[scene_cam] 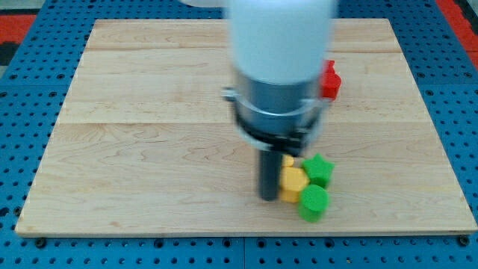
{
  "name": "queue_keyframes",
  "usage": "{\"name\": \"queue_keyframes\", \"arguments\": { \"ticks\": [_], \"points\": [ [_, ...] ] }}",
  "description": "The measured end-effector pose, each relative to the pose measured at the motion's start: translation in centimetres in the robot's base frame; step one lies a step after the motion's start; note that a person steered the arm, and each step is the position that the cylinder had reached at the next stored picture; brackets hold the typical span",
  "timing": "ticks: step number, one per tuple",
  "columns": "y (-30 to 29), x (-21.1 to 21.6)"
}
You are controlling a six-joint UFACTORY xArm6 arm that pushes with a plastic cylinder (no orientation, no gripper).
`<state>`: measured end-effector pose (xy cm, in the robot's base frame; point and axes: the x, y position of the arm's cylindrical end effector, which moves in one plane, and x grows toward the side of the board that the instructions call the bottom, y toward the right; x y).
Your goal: Point at green circle
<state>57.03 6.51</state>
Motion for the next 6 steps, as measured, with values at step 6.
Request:
{"name": "queue_keyframes", "arguments": {
  "ticks": [6],
  "points": [
    [0.2,4.9]
  ]
}}
